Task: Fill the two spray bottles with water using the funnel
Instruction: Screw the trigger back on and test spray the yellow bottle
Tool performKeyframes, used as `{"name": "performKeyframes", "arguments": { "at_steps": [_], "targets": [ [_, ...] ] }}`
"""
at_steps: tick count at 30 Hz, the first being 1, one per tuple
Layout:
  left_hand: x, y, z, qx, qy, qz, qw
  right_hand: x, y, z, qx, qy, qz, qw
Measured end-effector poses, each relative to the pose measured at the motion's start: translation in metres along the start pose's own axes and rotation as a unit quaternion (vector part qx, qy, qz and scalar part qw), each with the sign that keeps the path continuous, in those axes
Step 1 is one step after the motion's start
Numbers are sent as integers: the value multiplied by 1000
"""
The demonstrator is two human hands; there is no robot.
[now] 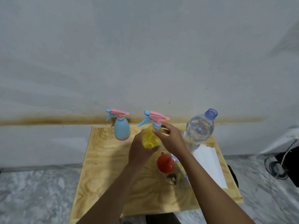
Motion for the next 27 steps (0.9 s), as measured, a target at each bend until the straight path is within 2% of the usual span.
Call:
{"name": "performKeyframes", "arguments": {
  "at_steps": [4, 7, 9, 17, 23, 27],
  "targets": [
    [-21, 18, 36, 25, -38, 38, 998, 17, 10, 41, 12, -29, -32, 999],
    [-28, 26, 56, 51, -57, -15, 997, 33, 18, 66, 6, -1, -8, 1000],
    [-25, 27, 69, 61, -39, -44, 996, 42, 25, 82, -3, -3, -2, 1000],
    [-45, 42, 95, 32, -48, -63, 996, 59, 40, 108, -23, -2, -44, 999],
    [-64, 49, 96, 20, -79, -74, 994, 67, 43, 107, -15, 35, -35, 999],
    [-63, 47, 86, 44, -95, -68, 992, 68, 38, 102, 15, 35, -107, 994]
  ]
}}
Point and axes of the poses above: each hand's wrist, its own z-axis towards the middle knuckle, its own y-axis out of the palm, x = y × z, the point moved 7 cm from there along z, towards the middle knuckle, and after that the axes turned 2 degrees about x, right-handed, at the moved point
